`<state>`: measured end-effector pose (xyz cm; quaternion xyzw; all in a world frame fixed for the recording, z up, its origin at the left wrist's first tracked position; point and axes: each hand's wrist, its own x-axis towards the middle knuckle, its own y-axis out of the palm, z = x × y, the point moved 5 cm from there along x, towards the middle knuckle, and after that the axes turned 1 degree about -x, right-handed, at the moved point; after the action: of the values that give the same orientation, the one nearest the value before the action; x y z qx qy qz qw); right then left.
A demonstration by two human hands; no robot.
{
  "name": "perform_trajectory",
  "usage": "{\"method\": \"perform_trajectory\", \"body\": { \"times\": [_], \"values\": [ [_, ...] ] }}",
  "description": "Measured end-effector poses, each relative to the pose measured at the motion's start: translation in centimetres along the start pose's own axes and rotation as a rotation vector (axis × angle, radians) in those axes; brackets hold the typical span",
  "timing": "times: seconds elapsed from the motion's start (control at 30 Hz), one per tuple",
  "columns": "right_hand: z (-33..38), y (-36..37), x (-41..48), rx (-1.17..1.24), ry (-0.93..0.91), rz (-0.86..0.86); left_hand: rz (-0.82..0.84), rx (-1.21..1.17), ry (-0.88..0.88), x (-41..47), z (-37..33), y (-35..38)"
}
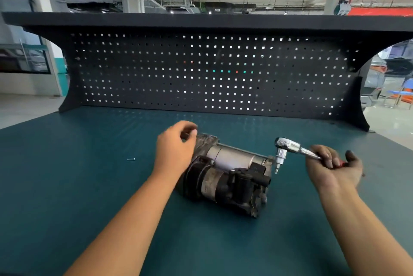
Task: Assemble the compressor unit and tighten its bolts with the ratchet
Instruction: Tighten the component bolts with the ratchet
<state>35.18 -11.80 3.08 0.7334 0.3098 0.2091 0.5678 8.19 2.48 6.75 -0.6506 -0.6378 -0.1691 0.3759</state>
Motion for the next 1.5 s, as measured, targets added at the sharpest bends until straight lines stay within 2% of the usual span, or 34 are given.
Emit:
{"method": "perform_trajectory", "body": {
  "times": [0.07, 0.17, 0.23, 0.3, 0.43, 0.6, 0.77, 0.87, 0.97, 1.03, 1.07, 1.2, 1.4, 1.5],
  "values": [
    [0.1, -0.4, 0.4, 0.002, -0.024, -0.026, 0.063, 0.424, -0.081, 2.3, 3.7, -2.2],
    [-0.9, -0.4, 0.1, -0.115, 0.012, -0.037, 0.346, 0.981, -0.258, 3.2, 9.8, -3.9],
    [-1.7, -0.4, -0.2, -0.215, 0.054, -0.021, 0.483, 1.126, -0.360, 2.9, 12.5, -4.5],
    [-2.0, -0.5, -0.2, -0.235, 0.077, -0.014, 0.513, 1.169, -0.428, 2.6, 14.1, -4.9],
    [-1.9, -0.5, -0.1, -0.220, 0.083, 0.008, 0.418, 1.076, -0.422, 2.2, 14.6, -4.5],
    [-1.9, -0.5, -0.3, -0.224, 0.110, 0.010, 0.436, 1.078, -0.309, 1.4, 13.6, -3.8],
    [-1.9, -0.5, -0.4, -0.239, 0.128, 0.016, 0.378, 0.854, -0.380, 1.0, 12.0, -3.9],
    [-1.9, -0.5, -0.6, -0.225, 0.134, 0.000, 0.393, 0.758, -0.170, 0.3, 8.0, -2.3],
    [-2.0, -0.4, -0.6, -0.210, 0.139, 0.002, 0.239, 0.461, 0.067, -1.2, 1.5, -0.8],
    [-1.9, -0.3, -0.7, -0.201, 0.142, 0.003, 0.131, 0.201, 0.076, -1.9, -2.6, -0.5],
    [-1.9, -0.3, -0.7, -0.197, 0.141, 0.003, 0.130, 0.079, 0.048, -2.1, -4.0, -0.2],
    [-1.6, -0.3, -0.6, -0.173, 0.130, -0.001, 0.368, -0.318, -0.149, -2.9, -6.9, 2.5],
    [-0.3, -0.2, 0.0, -0.082, 0.071, -0.037, 0.545, -0.209, -0.148, -3.3, -7.5, 5.9],
    [0.2, -0.1, 0.2, -0.057, 0.055, -0.054, 0.576, -0.180, -0.114, -3.0, -7.5, 6.4]
  ]
}}
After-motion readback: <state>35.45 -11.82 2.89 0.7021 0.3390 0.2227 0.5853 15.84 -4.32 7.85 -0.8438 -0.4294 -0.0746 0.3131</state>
